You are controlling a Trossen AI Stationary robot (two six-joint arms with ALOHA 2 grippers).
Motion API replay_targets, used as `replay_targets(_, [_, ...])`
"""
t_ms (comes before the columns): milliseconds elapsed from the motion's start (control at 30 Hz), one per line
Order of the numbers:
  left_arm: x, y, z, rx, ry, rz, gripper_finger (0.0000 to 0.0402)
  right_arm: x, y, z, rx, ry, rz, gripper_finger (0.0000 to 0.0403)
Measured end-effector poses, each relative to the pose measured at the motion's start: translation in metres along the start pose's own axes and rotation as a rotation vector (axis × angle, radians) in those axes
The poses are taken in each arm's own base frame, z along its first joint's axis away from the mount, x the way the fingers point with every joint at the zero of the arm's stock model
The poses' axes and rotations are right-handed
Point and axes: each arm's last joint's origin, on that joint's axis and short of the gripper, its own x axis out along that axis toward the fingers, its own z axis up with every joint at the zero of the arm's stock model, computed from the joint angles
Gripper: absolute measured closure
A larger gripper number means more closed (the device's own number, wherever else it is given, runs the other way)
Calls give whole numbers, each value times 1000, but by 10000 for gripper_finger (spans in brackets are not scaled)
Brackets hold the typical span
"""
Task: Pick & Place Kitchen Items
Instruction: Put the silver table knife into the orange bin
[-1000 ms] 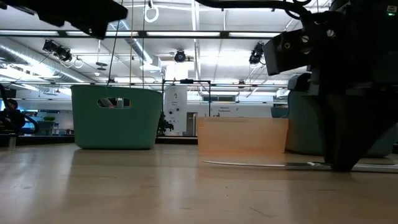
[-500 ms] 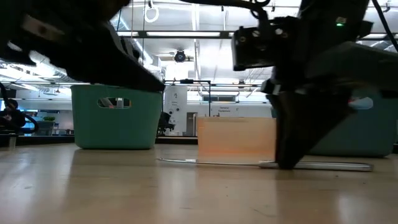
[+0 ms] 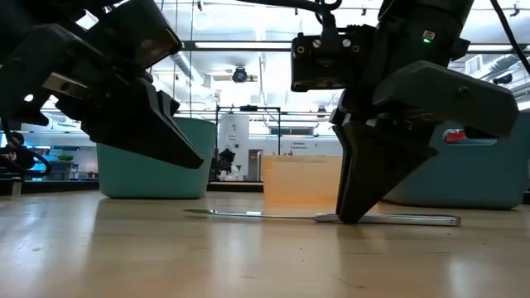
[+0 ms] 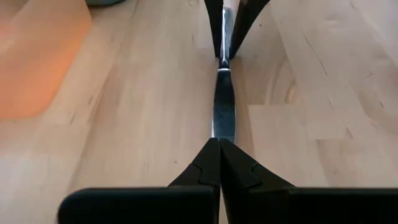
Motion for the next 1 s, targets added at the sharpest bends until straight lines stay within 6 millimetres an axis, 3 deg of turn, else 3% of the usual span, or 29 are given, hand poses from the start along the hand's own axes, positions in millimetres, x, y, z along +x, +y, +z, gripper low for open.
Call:
replay_targets(333, [12, 3, -16, 22, 64, 33, 400, 0, -1, 3, -5, -20, 3, 346])
replay_targets(1000, [26, 6, -25, 3, 109, 12, 400, 2, -2, 7, -1, -59, 1, 346])
